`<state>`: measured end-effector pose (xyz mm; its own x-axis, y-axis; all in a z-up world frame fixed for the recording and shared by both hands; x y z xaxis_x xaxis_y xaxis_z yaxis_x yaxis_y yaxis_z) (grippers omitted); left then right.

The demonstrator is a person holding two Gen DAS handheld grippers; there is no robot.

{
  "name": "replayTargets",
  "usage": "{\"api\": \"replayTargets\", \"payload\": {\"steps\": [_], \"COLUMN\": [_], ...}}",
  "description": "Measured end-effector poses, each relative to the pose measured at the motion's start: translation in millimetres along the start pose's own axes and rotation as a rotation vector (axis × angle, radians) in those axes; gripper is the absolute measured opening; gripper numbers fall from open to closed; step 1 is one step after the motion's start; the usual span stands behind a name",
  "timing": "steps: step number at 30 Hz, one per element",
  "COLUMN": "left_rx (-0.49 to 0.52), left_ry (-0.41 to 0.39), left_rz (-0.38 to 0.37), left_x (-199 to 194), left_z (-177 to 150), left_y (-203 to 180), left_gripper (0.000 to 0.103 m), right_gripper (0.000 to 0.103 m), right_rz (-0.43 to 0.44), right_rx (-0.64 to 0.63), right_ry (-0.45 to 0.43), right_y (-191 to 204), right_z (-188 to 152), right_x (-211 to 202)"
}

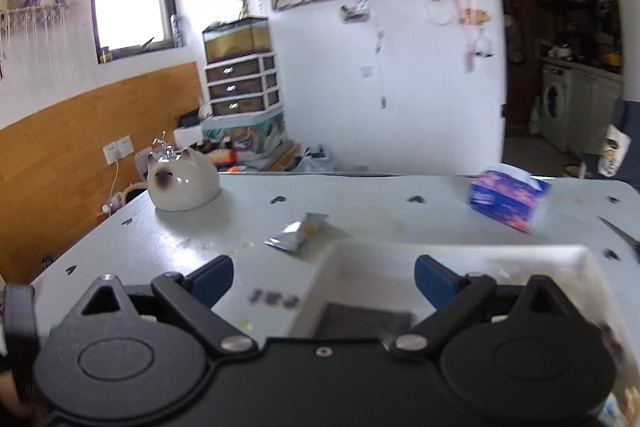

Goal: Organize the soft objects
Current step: 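Grasp the blue packet with the left tool while the right tool grasps the white packet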

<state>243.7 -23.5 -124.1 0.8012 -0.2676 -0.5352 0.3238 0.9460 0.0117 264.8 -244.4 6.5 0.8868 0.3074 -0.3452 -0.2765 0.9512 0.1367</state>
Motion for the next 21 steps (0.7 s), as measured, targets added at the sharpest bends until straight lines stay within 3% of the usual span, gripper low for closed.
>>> {"api": "replayTargets", "payload": {"steps": [4,8,13,17,21], "left_rx": [0.015,0.027,0.024,0.003,-0.017], "left_ry": [-0.014,-0.029,-0.034,-0.039,-0.041], "left_rz": [0.001,-0.022,-0.059,-0.076,-0.086], "left_x": [-1.3,-3.6,-5.0,-5.2,-5.1], "left_z": [0.0,0.0,0.2,0.4,0.9], "left_y": [-0.3,-3.3,-5.8,-4.1,-1.9], "left_gripper": [0.069,0.06,0.056,0.054,0.054], "right_gripper": [0.085,0.066,0.061,0.06,0.056], "right_rz": [0.027,0.053,0.009,-0.072,-0.1], "right_rx": [0.019,0.121,0.258,0.297,0.309], "right_ry": [0.068,0.146,0.275,0.302,0.342], "right_y": [17.7,29.5,30.4,26.5,31.1], "right_z": [15.6,20.3,4.1,-6.5,-18.8], "right_x": [59.5,124.6,200.6,249.9,281.3]}}
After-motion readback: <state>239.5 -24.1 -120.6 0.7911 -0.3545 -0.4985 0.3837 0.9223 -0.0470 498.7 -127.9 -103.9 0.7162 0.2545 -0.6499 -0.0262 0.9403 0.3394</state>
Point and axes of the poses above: each gripper's, at about its wrist camera, not at the fingertips, and x roughly the way its jaws point, y to its left, z to its top, the point moved 7 cm from there along x, roughly the way its jaws point, and after that the axes turned 6 degrees about -y, right-handed, at the moved point
